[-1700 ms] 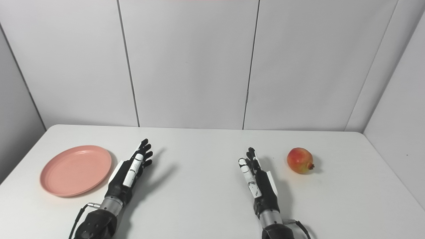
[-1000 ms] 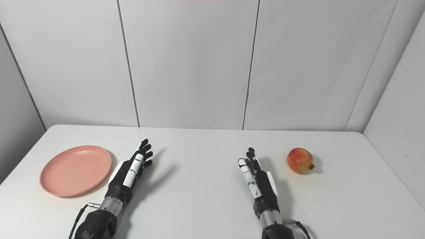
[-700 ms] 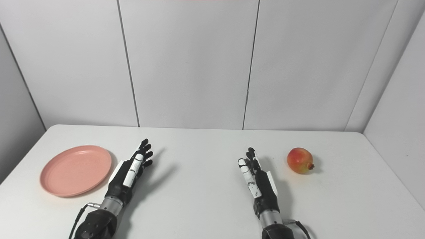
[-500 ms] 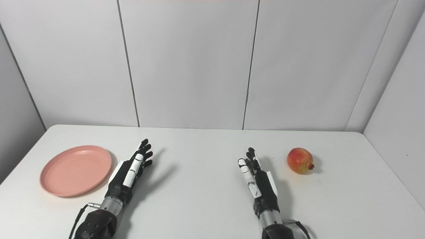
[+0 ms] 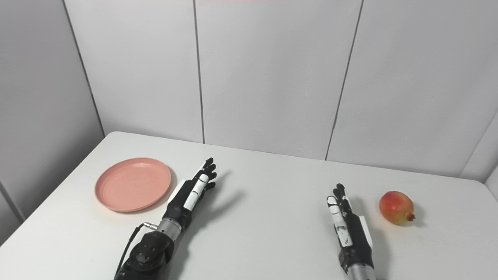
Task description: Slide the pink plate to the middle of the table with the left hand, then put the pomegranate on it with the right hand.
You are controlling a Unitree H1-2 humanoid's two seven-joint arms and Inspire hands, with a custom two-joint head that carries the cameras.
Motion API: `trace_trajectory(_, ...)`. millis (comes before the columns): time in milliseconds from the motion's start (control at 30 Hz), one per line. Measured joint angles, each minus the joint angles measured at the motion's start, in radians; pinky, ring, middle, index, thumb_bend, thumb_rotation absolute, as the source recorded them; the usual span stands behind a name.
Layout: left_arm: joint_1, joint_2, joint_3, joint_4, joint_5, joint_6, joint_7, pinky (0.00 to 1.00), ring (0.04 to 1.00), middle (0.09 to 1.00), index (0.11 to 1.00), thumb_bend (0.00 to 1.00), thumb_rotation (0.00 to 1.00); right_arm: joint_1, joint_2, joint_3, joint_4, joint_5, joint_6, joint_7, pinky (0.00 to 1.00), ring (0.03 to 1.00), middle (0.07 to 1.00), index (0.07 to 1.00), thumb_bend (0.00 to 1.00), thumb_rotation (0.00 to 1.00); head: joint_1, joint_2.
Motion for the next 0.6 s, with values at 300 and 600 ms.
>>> trace_trajectory(300, -0.028, -0.055, -0.032, 0.047, 0.081, -0.024, 0.105, 0.9, 0.927, 0.95, 0.931, 0.54, 1.0, -0.004, -0.022, -0.027, 0.018, 0.038, -0.037, 0.034, 1.0, 0.971, 0.992, 1.0, 0.49, 0.82, 0.104, -0.041)
trace_trajectory(600, -0.031, -0.059, -0.046, 0.048, 0.139, -0.002, 0.154, 0.93, 0.936, 0.944, 0.926, 0.56, 1.0, -0.003, -0.032, -0.034, 0.018, 0.049, -0.046, 0.042, 1.0, 0.964, 0.981, 0.998, 0.49, 0.8, 0.117, -0.057)
